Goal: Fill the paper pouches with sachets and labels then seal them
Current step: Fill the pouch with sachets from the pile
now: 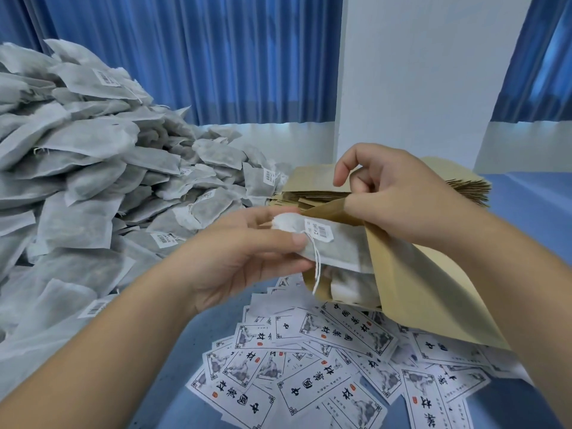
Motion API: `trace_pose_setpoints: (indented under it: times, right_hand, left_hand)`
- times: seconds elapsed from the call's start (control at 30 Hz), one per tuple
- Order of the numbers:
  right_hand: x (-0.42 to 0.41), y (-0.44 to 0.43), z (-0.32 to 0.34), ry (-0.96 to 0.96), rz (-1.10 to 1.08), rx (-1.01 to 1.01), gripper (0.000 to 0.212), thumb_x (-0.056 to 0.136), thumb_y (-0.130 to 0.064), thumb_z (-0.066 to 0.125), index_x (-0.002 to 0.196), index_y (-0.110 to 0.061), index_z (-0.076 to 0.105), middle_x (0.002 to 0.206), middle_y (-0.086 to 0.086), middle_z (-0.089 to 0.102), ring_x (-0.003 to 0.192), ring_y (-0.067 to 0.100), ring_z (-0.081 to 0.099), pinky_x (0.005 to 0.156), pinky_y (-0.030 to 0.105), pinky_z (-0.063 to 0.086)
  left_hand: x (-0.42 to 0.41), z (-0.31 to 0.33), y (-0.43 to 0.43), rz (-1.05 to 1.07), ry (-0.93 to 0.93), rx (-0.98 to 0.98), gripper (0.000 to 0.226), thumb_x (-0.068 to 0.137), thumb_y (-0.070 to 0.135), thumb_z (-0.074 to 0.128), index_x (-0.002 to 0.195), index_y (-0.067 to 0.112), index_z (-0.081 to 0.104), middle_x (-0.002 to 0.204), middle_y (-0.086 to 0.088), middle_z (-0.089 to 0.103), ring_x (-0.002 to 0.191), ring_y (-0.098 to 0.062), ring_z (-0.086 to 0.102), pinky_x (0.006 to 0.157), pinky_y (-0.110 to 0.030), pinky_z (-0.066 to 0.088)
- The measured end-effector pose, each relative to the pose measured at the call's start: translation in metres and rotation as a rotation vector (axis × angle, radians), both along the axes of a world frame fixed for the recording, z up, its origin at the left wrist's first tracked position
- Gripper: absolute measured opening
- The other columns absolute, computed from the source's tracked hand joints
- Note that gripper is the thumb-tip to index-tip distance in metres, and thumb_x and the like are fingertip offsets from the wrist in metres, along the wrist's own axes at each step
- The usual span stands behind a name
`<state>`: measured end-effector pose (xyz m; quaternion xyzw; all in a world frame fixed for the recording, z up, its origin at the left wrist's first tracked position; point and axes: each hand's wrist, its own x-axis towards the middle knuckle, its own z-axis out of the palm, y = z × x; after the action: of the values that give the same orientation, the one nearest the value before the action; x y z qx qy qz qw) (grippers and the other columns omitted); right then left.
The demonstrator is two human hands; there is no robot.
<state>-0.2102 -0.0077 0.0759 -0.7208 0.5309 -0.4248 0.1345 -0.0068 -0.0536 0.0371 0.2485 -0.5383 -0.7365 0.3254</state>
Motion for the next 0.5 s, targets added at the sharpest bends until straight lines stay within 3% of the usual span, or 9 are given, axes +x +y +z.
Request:
trace_pose_setpoints:
  times: [0.1, 0.17, 0.27, 0.33, 0.4, 0.5]
  right_hand:
    - [0.001, -0.001, -0.001, 0.000, 0.004, -0.002, 0.024, 0.074, 0.003, 0.054, 0.084, -0.019, 0.057, 0.047, -0.008, 0.039, 0.043, 0.007, 0.034, 0.044, 0.015, 0.030]
    - [0.000, -0.002, -0.001, -0.003, 0.007, -0.002, 0.024, 0.074, 0.003, 0.054, 0.084, -0.019, 0.057, 0.047, -0.008, 0.039, 0.043, 0.007, 0.034, 0.043, 0.015, 0.030]
    - [0.001, -0.002, -0.001, 0.007, 0.027, -0.001, 0.025, 0.073, 0.002, 0.053, 0.083, -0.021, 0.056, 0.047, -0.007, 0.040, 0.044, 0.008, 0.035, 0.043, 0.016, 0.030]
    - [0.002, -0.003, -0.003, 0.029, 0.035, 0.000, 0.027, 0.072, 0.002, 0.053, 0.082, -0.023, 0.056, 0.047, -0.007, 0.041, 0.043, 0.007, 0.035, 0.043, 0.016, 0.030]
    - [0.003, -0.004, -0.004, 0.042, 0.042, 0.003, 0.027, 0.072, 0.002, 0.053, 0.081, -0.023, 0.056, 0.047, -0.007, 0.041, 0.042, 0.005, 0.035, 0.043, 0.014, 0.030]
    - [0.003, -0.004, -0.003, 0.048, 0.033, -0.014, 0.028, 0.072, 0.003, 0.052, 0.081, -0.024, 0.056, 0.046, -0.007, 0.043, 0.042, 0.005, 0.036, 0.042, 0.012, 0.029]
  left_hand:
    - [-0.001, -0.001, 0.006, 0.079, -0.142, -0.346, 0.040, 0.067, 0.000, 0.081, 0.104, 0.011, 0.072, 0.103, -0.013, 0.073, 0.091, -0.027, 0.071, 0.076, -0.029, 0.058]
    - [-0.006, -0.001, 0.016, 0.093, -0.284, -0.583, 0.022, 0.072, 0.010, 0.081, 0.092, 0.018, 0.076, 0.088, -0.005, 0.075, 0.079, -0.022, 0.073, 0.069, -0.026, 0.058]
    - [-0.023, -0.005, 0.030, 0.165, -0.497, -0.964, 0.006, 0.073, 0.025, 0.080, 0.077, 0.023, 0.076, 0.082, 0.008, 0.068, 0.073, -0.005, 0.063, 0.066, -0.025, 0.052]
    - [-0.038, -0.004, 0.034, 0.172, -0.636, -1.127, 0.015, 0.073, 0.022, 0.076, 0.061, 0.018, 0.066, 0.070, 0.004, 0.059, 0.065, -0.007, 0.053, 0.061, -0.028, 0.045]
    - [-0.053, -0.001, 0.030, 0.149, -0.789, -1.162, 0.033, 0.076, 0.015, 0.068, 0.049, 0.013, 0.049, 0.054, -0.001, 0.048, 0.053, -0.014, 0.042, 0.051, -0.031, 0.037]
    - [-0.074, 0.002, 0.017, 0.165, -0.931, -1.227, 0.043, 0.085, 0.011, 0.058, 0.051, 0.022, 0.034, 0.054, 0.002, 0.037, 0.053, -0.015, 0.034, 0.050, -0.028, 0.026]
